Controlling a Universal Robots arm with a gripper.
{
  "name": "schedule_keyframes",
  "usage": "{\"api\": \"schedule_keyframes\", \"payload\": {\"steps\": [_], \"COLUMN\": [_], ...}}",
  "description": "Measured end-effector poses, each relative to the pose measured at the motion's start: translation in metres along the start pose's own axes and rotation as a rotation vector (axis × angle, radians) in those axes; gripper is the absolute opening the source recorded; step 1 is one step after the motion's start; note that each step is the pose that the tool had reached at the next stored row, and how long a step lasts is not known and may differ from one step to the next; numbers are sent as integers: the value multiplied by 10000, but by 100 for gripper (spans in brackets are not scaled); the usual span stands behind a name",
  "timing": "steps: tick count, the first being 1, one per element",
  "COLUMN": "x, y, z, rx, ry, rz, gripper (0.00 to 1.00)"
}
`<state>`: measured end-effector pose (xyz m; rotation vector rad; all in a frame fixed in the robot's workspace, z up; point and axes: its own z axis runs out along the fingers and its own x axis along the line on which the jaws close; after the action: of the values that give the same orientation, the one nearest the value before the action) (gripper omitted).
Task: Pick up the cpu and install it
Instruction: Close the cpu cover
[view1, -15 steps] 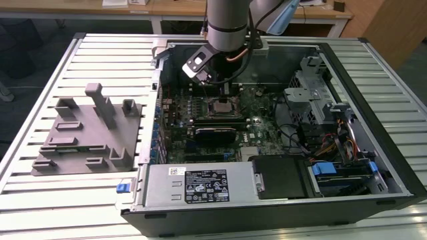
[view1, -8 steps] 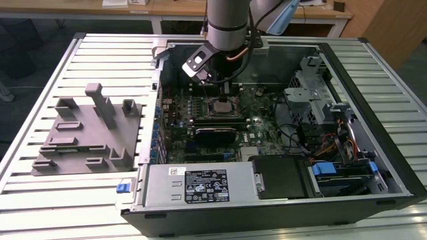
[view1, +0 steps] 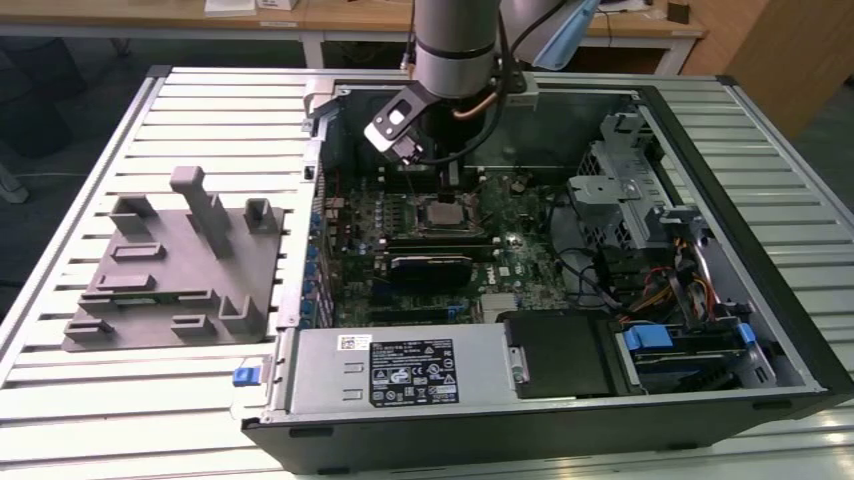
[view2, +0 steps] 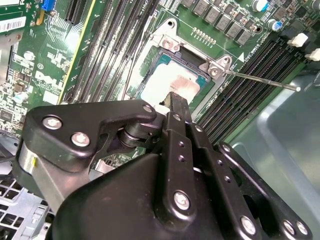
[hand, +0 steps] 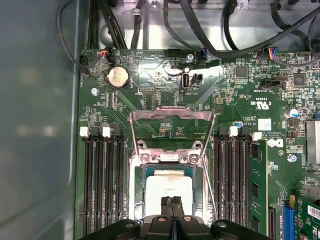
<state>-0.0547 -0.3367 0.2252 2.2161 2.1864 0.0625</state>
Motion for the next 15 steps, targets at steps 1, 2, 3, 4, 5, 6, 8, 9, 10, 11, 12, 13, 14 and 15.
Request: {"api": "schedule_keyframes", "payload": {"steps": [1, 2, 3, 4, 5, 6, 8, 9, 10, 11, 12, 13, 14, 15], "x": [0, 0, 0, 0, 0, 0, -1, 0, 0, 0, 0, 1, 1, 1], "y": [0, 0, 0, -1, -1, -1, -1, 0, 0, 1, 2, 3, 5, 6], "z": [-2, -4, -4, -4, -4, -5, -18, -28, -43, -59, -79, -106, -134, -162], "rx": [0, 0, 0, 0, 0, 0, 3, 1, 0, 1, 1, 0, 0, 1], "ry": [1, 3, 3, 4, 3, 3, -1, 2, 3, 3, 3, 4, 5, 4], "rz": [0, 0, 0, 0, -1, -2, -1, 0, 0, 0, 0, 0, 0, -1], "gripper": [11, 11, 11, 11, 11, 11, 11, 11, 11, 11, 11, 11, 11, 11]}}
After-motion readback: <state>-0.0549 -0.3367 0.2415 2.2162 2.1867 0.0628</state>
